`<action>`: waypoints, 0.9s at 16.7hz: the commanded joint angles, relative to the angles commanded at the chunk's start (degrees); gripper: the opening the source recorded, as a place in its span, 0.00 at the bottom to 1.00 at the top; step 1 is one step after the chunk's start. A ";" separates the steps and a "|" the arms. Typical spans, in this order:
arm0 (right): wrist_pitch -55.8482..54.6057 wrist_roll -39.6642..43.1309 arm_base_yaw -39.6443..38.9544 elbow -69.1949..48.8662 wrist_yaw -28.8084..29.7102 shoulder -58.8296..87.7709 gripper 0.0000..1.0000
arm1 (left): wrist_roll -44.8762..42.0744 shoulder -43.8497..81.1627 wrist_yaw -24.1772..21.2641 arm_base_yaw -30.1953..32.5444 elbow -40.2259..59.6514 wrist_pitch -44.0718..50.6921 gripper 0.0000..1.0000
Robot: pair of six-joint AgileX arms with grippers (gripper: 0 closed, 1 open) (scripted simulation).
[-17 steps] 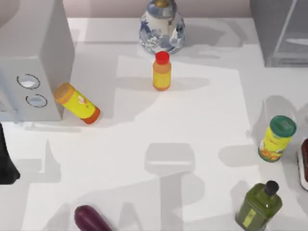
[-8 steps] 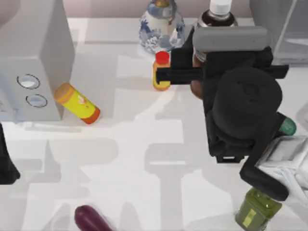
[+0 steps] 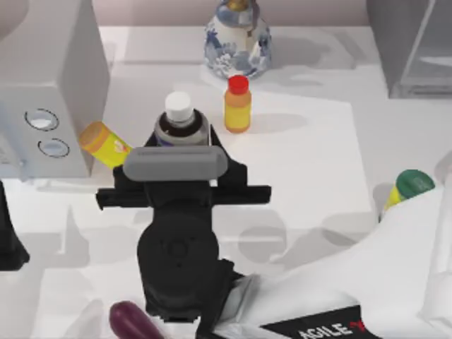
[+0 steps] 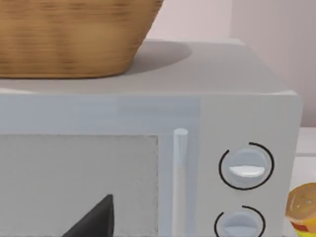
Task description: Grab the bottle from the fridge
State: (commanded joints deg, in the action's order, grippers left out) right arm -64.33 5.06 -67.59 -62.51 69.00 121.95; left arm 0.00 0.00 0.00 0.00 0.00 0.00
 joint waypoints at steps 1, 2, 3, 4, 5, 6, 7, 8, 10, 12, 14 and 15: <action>-0.90 0.24 -0.77 -0.95 0.78 1.36 0.00 | 0.00 0.00 0.00 0.00 0.00 0.00 1.00; -1.41 0.38 -1.21 -1.49 1.22 2.12 0.00 | 0.00 0.00 0.00 0.00 0.00 0.00 1.00; -1.54 0.42 -1.32 -1.63 1.33 2.31 0.00 | 0.00 0.00 0.00 0.00 0.00 0.00 1.00; -1.54 0.42 -1.32 -1.63 1.33 2.31 0.00 | 0.00 0.00 0.00 0.00 0.00 0.00 1.00; -1.54 0.42 -1.32 -1.63 1.33 2.31 0.00 | 0.00 0.00 0.00 0.00 0.00 0.00 1.00; -1.54 0.42 -1.32 -1.63 1.33 2.31 0.00 | 0.00 0.00 0.00 0.00 0.00 0.00 1.00; -1.36 0.26 -1.09 -1.40 1.14 2.25 0.00 | 0.00 0.00 0.00 0.00 0.00 0.00 1.00; -1.41 0.25 -0.98 -1.50 1.02 2.45 0.00 | 0.00 0.00 0.00 0.00 0.00 0.00 1.00; -1.89 0.08 0.14 -2.49 -0.09 4.33 0.00 | 0.00 0.00 0.00 0.00 0.00 0.00 1.00; -2.65 -0.32 1.96 -4.07 -1.81 7.25 0.00 | 0.00 0.00 0.00 0.00 0.00 0.00 1.00; -3.57 -0.66 3.77 -5.79 -3.58 10.02 0.00 | 0.00 0.00 0.00 0.00 0.00 0.00 1.00; -4.00 -0.74 4.46 -6.54 -4.29 11.01 0.00 | 0.00 0.00 0.00 0.00 0.00 0.00 1.00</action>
State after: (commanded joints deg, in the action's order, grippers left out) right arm -68.33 4.32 -63.13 -69.06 64.71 132.96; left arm 0.00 0.00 0.00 0.00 0.00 0.00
